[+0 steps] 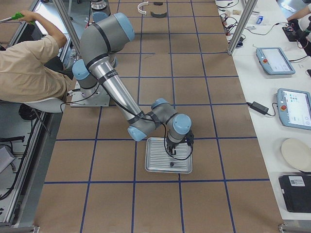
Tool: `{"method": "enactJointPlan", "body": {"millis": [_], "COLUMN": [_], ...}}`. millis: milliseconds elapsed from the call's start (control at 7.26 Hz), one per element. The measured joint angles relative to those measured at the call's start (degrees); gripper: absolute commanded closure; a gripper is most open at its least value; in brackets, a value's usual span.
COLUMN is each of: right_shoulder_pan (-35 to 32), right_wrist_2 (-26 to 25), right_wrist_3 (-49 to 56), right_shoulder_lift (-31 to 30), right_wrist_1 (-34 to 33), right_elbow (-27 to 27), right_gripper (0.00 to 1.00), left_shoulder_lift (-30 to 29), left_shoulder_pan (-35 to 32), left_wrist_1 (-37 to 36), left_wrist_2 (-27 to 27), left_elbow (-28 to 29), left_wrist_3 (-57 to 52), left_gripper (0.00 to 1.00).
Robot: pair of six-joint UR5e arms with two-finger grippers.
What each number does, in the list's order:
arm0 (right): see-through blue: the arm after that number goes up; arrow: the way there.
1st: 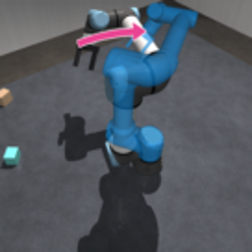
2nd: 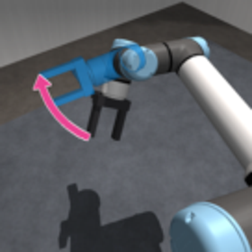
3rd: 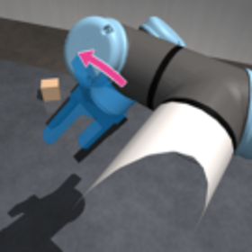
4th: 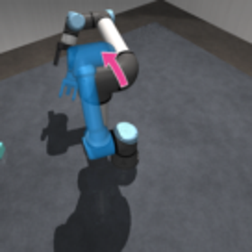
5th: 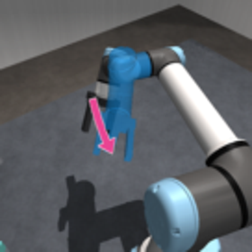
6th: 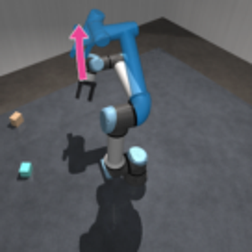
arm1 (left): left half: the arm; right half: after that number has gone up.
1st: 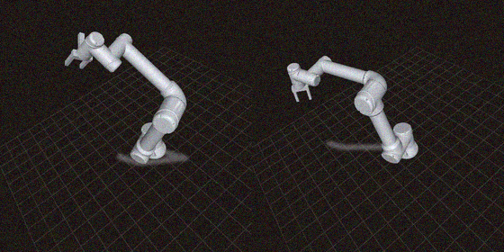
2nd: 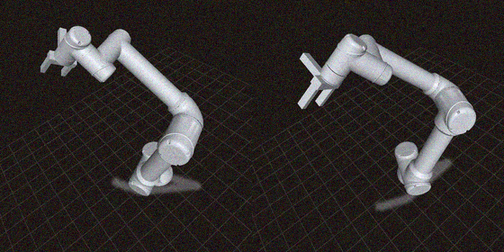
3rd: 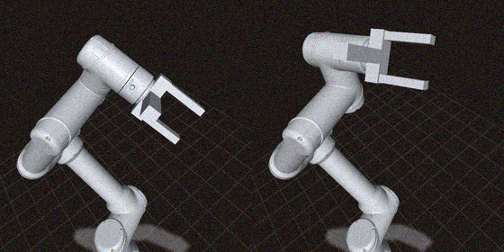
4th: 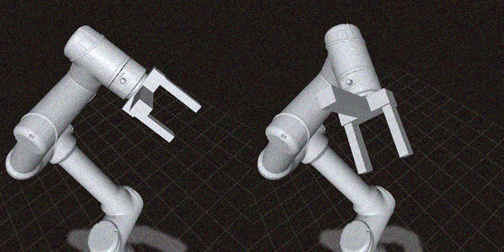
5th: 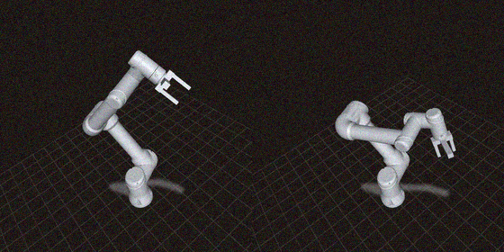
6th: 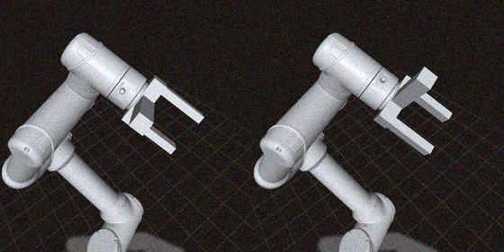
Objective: Place bearing gear from tray to pile
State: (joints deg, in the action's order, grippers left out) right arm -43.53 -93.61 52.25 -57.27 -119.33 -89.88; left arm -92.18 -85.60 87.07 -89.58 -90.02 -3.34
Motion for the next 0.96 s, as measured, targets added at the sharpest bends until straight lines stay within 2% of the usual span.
{"method": "enactJointPlan", "body": {"millis": [276,964], "right_shoulder_pan": [-12.4,-44.6], "right_wrist_2": [1.0,1.3], "right_wrist_3": [-10.2,-47.4], "right_shoulder_lift": [-2.4,-5.1], "right_wrist_1": [1.1,2.3], "right_elbow": [-0.4,-3.4], "right_gripper": [1.0,1.0], "left_shoulder_lift": [0.0,0.0], "left_shoulder_pan": [0.0,0.1], "left_wrist_1": [0.0,0.0], "left_wrist_2": [0.1,0.1], "left_elbow": [-0.1,0.0], "left_wrist_3": [0.0,-0.1], "left_gripper": [0.0,0.0]}}
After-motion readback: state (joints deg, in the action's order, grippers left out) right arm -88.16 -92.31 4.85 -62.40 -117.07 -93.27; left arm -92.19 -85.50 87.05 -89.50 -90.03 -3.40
